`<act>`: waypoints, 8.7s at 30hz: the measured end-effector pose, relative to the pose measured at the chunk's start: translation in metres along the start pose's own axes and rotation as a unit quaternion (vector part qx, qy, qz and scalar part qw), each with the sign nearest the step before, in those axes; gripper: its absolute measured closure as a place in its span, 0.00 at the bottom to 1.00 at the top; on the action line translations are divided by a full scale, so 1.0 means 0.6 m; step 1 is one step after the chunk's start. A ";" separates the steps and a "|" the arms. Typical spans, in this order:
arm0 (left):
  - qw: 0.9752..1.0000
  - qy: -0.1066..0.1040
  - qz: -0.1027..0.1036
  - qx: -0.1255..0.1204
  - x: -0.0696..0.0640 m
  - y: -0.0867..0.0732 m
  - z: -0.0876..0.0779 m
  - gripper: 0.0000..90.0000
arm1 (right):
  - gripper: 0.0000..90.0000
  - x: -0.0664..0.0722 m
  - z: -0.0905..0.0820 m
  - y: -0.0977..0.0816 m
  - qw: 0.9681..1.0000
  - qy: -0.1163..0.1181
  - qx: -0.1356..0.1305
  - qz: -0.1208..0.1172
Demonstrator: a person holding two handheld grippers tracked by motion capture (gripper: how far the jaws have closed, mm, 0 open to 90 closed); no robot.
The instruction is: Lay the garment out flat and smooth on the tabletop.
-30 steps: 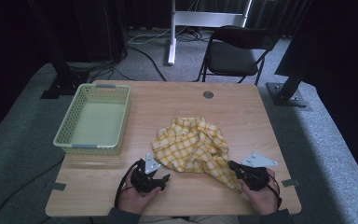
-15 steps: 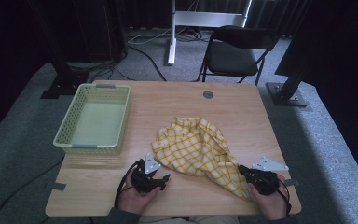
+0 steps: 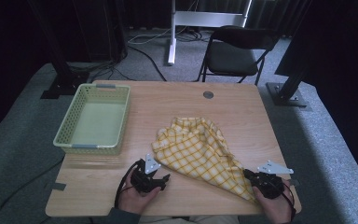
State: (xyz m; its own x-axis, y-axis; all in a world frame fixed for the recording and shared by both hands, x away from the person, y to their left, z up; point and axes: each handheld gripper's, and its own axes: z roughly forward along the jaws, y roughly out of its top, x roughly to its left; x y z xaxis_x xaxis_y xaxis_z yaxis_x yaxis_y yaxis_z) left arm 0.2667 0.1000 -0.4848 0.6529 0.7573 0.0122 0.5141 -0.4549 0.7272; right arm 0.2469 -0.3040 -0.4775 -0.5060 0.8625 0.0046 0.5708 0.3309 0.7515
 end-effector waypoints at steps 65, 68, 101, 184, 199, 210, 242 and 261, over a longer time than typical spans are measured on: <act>0.999 -0.024 0.015 0.026 0.053 0.147 0.051 0.60 | 0.80 0.028 0.062 0.032 0.999 0.036 -0.009 -0.027; 0.999 -0.031 0.012 0.036 0.059 0.158 0.067 0.59 | 0.80 0.029 0.062 0.032 0.999 0.035 -0.008 -0.028; 0.996 -0.025 0.041 0.075 0.027 0.180 0.117 0.97 | 0.79 0.031 0.061 0.031 0.999 0.030 -0.009 -0.030; 0.997 0.037 -0.055 0.045 0.090 0.015 -0.016 0.95 | 0.70 0.029 0.098 0.069 0.999 0.032 0.004 -0.031; 0.997 -0.015 -0.077 0.013 0.106 0.069 -0.013 0.72 | 0.68 0.021 0.112 0.080 0.999 0.036 -0.001 -0.030; 0.995 -0.038 -0.094 0.019 0.119 0.099 0.024 0.66 | 0.68 0.022 0.112 0.077 0.999 0.035 -0.006 -0.030; 0.997 -0.036 -0.068 0.018 0.074 0.103 0.003 0.99 | 0.68 0.022 0.113 0.077 0.999 0.034 -0.006 -0.030; 0.995 -0.058 -0.080 -0.002 0.043 0.019 -0.043 0.99 | 0.67 0.023 0.113 0.077 0.999 0.032 -0.007 -0.031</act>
State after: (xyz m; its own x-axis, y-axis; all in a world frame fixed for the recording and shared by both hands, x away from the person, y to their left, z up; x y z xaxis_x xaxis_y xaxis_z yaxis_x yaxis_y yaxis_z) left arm 0.2753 0.1261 -0.4584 0.6230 0.7606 -0.1826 0.6144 -0.3312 0.7161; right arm 0.3102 -0.2511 -0.4872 -0.5802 0.8145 -0.0002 0.5291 0.3771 0.7601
